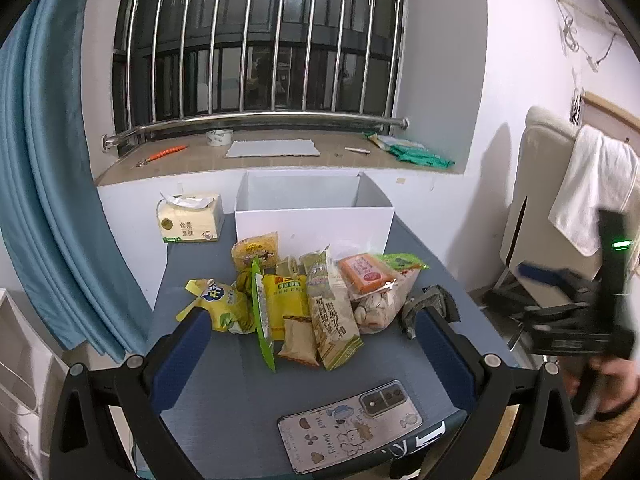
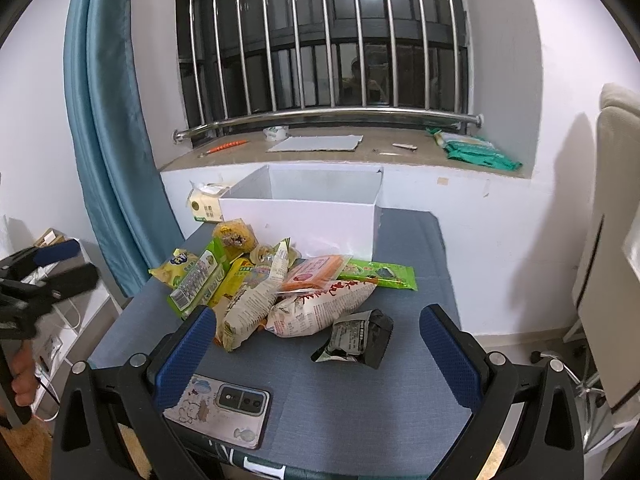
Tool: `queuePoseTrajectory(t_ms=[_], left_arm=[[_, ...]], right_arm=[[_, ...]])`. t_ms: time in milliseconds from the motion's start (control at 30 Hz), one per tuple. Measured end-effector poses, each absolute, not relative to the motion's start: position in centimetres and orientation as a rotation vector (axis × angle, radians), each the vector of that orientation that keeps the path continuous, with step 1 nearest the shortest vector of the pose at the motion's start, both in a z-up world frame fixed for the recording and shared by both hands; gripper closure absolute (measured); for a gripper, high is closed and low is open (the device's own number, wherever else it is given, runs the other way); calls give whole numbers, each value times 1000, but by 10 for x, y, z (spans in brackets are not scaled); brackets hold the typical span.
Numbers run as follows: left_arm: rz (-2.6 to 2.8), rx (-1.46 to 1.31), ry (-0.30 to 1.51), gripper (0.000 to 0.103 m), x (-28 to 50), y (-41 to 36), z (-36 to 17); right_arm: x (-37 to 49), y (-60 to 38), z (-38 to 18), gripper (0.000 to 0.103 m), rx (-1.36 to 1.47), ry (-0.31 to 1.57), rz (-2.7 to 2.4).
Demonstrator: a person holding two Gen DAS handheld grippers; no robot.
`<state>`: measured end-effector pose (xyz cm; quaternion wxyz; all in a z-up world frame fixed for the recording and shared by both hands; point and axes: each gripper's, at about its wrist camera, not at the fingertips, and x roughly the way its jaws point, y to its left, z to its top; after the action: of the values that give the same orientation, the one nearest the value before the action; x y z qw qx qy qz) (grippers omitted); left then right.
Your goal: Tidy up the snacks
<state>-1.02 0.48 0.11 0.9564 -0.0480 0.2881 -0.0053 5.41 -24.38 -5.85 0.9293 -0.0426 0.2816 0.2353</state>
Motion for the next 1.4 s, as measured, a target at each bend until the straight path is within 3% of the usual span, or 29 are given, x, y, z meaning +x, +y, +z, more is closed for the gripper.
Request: queuePoseTrajectory(t_ms=[367, 600, 633, 667, 767, 1033, 1400], left_arm=[[-22, -174, 544, 0, -20, 26, -7], [-49, -181, 582, 0, -18, 30, -27], [-57, -184, 586, 0, -17, 30, -30], [-64, -182, 592, 0, -17, 29, -33], [-58, -193, 622, 0, -14, 31, -39], [-51, -296, 674, 0, 12, 53, -56], [32, -239, 873, 3, 107, 64, -109]], right_arm=[[165, -245, -158, 0, -71, 860, 476], [192, -243, -195, 1, 11, 972, 462], [193, -244, -199, 18, 39, 980, 472], [194, -246, -201, 44, 74, 985, 496], [193, -250, -205, 52, 116, 981, 519], [157, -269, -172, 56, 136, 886, 542], [111, -288, -128, 56, 145, 748, 566]])
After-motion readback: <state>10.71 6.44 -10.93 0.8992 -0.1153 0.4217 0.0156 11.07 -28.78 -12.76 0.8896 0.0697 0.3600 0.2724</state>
